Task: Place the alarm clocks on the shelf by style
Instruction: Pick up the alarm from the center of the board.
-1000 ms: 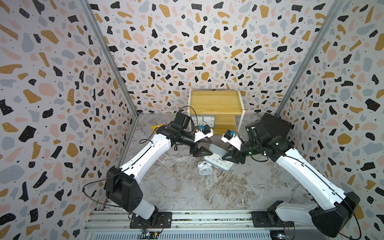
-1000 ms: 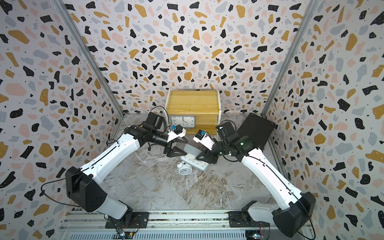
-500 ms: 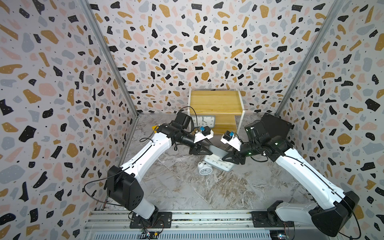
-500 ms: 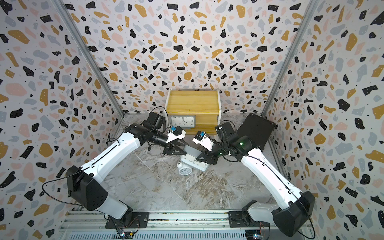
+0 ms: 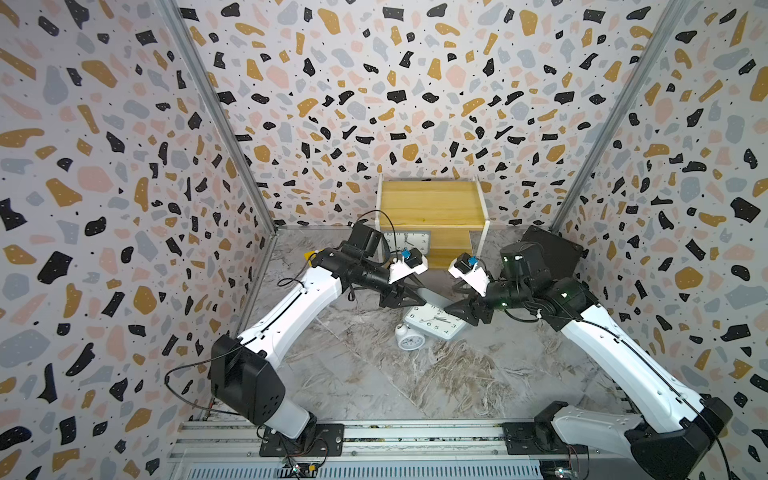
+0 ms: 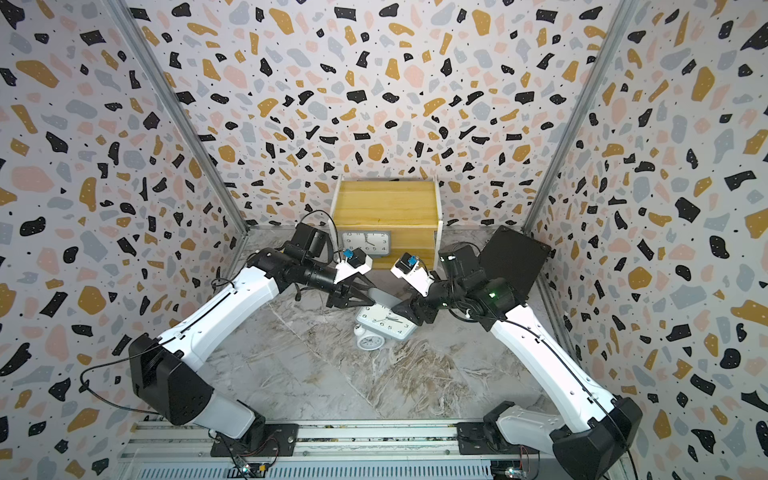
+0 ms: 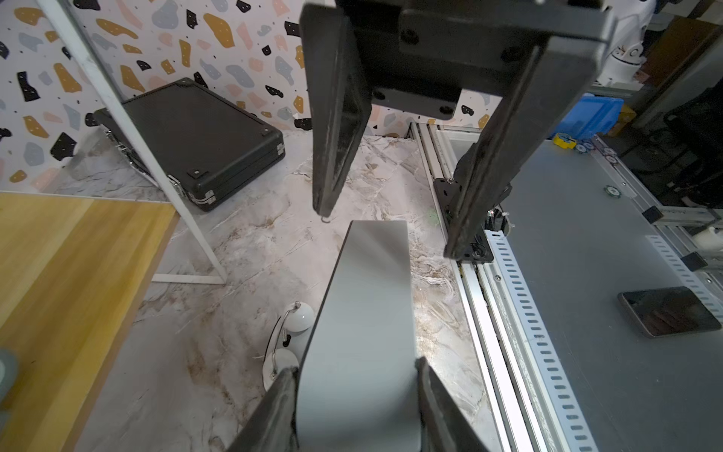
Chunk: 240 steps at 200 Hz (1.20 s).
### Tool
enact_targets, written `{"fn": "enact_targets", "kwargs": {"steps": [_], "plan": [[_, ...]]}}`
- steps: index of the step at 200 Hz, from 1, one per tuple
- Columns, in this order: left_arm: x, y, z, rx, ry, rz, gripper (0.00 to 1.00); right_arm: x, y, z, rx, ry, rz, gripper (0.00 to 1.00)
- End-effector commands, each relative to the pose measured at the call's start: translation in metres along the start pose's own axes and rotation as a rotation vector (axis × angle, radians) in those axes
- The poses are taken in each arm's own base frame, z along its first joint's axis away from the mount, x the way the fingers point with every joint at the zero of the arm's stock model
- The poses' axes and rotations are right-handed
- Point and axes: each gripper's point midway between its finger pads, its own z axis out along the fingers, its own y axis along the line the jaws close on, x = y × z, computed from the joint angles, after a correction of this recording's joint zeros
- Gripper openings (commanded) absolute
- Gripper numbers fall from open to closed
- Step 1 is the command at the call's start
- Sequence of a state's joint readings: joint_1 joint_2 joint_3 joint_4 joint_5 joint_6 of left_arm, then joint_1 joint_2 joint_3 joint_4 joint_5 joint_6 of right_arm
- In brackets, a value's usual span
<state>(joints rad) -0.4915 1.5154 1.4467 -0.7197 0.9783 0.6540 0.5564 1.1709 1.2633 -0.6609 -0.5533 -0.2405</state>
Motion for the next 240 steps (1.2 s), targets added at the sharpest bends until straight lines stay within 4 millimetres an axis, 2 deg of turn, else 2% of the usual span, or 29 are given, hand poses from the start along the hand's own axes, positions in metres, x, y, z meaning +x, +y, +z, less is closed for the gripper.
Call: {"fn": "enact_targets", "kwargs": {"steps": [1,33,62,96,132,159,164,201,240], "plan": [[-0.034,-0.005,-0.021,-0.063,-0.108,0.049,0.08,-0.019,-0.009,-0.016,0.033,-0.118,0.028,0.75],[-0.037,-0.002,-0.031,-0.122,-0.143,0.047,0.06,-0.017,-0.023,-0.025,0.048,-0.182,0.081,0.75],[-0.051,0.000,-0.050,-0.170,-0.201,0.025,0.06,-0.018,-0.031,-0.040,0.021,-0.268,0.130,0.78],[-0.066,-0.005,-0.068,-0.239,-0.237,0.026,0.06,-0.025,-0.020,-0.052,-0.034,-0.346,0.077,0.88],[-0.080,-0.006,-0.082,-0.319,-0.311,0.022,0.06,-0.034,-0.012,-0.057,-0.117,-0.396,0.066,0.90],[-0.084,-0.017,-0.085,-0.288,-0.339,0.022,0.07,-0.038,-0.010,-0.057,-0.148,-0.411,0.065,0.91],[-0.090,-0.019,-0.087,-0.287,-0.357,0.048,0.07,-0.038,-0.010,-0.057,-0.147,-0.411,0.066,0.91],[-0.101,-0.031,-0.091,-0.243,-0.408,0.070,0.07,-0.040,-0.010,-0.057,-0.157,-0.416,0.071,0.91],[-0.109,-0.039,-0.092,-0.191,-0.452,0.082,0.07,-0.043,-0.008,-0.056,-0.194,-0.426,0.079,0.89]]}}
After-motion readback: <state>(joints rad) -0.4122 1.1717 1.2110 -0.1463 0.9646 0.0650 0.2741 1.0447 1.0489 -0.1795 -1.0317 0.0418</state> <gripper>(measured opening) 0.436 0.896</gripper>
